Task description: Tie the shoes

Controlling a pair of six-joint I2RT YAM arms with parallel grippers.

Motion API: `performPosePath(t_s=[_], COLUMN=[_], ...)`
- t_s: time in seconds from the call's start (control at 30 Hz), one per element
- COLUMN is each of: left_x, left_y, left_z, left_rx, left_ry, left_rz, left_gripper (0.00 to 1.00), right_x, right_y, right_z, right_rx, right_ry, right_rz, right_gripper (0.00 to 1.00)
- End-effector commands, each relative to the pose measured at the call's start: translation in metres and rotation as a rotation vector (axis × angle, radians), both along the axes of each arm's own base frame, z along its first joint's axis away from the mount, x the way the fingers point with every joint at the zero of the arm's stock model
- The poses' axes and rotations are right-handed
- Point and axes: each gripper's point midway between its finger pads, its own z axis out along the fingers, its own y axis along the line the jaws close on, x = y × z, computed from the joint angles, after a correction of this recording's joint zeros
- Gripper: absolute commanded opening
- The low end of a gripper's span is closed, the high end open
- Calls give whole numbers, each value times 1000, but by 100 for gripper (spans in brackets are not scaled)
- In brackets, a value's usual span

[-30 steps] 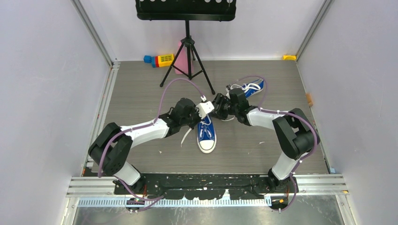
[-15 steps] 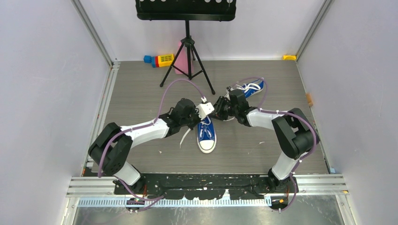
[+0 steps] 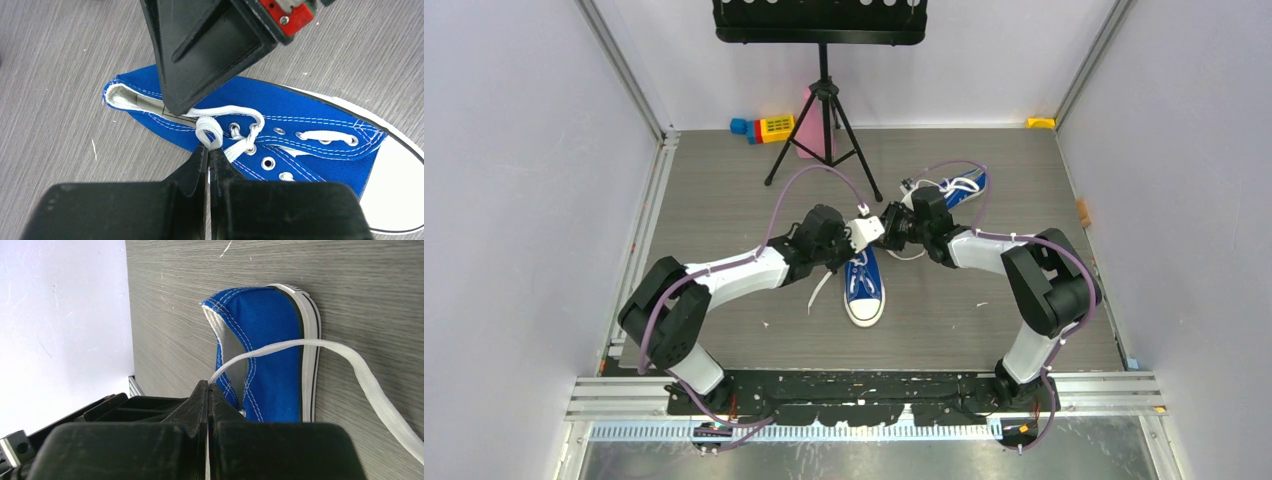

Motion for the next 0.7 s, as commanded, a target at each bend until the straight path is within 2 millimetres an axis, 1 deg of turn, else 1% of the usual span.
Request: performPosePath(t_s=[0.0, 0.07, 0.17, 0.3, 0.37, 0.43, 0.57, 0.67], left_x=[6, 7, 7, 7, 7, 8, 9, 11], left_y=[-3, -4, -4, -4, -5, -6, -8, -11], left_z=[7, 6, 4, 4, 5, 5, 4, 5], left_rx=[16, 23, 34, 32, 28, 26, 27, 24], left_ry=[-14, -6, 6, 4, 0, -1, 5, 8], left_rz=[-3, -4, -4, -6, -4, -6, -11, -11], left_gripper=[0, 0, 0, 0, 0, 0, 0, 0], right_x=[2, 1, 0, -3, -4, -4, -6, -7], right_y=[10, 9, 9, 13, 13, 13, 14, 15], right_z=[25, 25, 30, 33, 31, 29, 29, 28], right_rx=[63, 65, 85, 116, 113, 110, 120, 118], right_ry=[-76, -78, -97, -94, -91, -92, -93, -88], right_rz=[37, 38, 41, 63, 64, 67, 80, 90], right_gripper=[0, 3, 7, 20, 31, 38, 46, 47])
